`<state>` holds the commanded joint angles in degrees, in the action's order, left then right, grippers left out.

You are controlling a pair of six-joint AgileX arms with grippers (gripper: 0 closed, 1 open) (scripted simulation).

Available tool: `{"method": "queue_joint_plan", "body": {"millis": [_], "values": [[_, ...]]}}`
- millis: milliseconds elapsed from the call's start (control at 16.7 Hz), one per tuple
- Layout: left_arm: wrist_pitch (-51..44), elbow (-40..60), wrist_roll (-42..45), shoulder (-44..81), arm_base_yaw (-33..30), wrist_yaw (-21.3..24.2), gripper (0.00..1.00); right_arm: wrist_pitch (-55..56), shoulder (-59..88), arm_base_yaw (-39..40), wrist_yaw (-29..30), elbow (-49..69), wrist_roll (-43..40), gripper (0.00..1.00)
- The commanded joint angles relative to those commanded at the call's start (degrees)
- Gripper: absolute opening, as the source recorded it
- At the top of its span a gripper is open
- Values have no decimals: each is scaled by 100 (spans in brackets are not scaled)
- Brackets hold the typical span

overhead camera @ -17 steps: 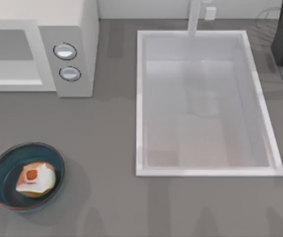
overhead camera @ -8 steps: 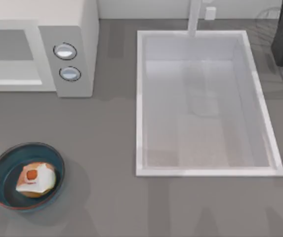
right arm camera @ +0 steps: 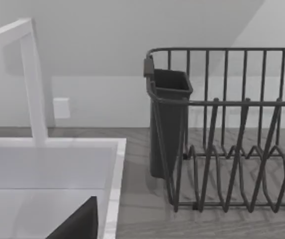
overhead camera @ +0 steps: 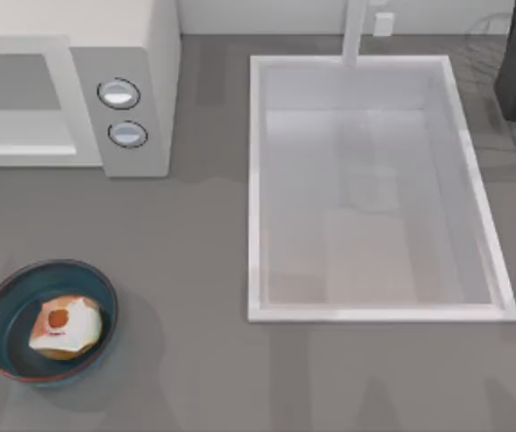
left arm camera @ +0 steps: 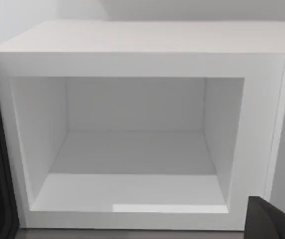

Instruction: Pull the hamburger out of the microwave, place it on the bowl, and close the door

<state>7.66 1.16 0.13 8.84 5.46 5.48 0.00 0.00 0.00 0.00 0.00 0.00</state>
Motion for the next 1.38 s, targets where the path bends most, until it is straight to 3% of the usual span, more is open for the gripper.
{"method": "queue_joint_plan", "body": {"millis": [240, 420, 660, 1080, 1380], "values": [[520, 78, 10, 602, 373, 374, 0, 0, 0, 0, 0, 0, 0, 100], [553, 83, 10, 638, 397, 398, 0, 0, 0, 0, 0, 0, 0, 100], [312, 115, 10, 434, 299, 305, 0, 0, 0, 0, 0, 0, 0, 100], [-1039, 367, -9, -644, -194, -191, 0, 0, 0, 0, 0, 0, 0, 100], [-1083, 365, -11, -678, -217, -223, 0, 0, 0, 0, 0, 0, 0, 100]]}}
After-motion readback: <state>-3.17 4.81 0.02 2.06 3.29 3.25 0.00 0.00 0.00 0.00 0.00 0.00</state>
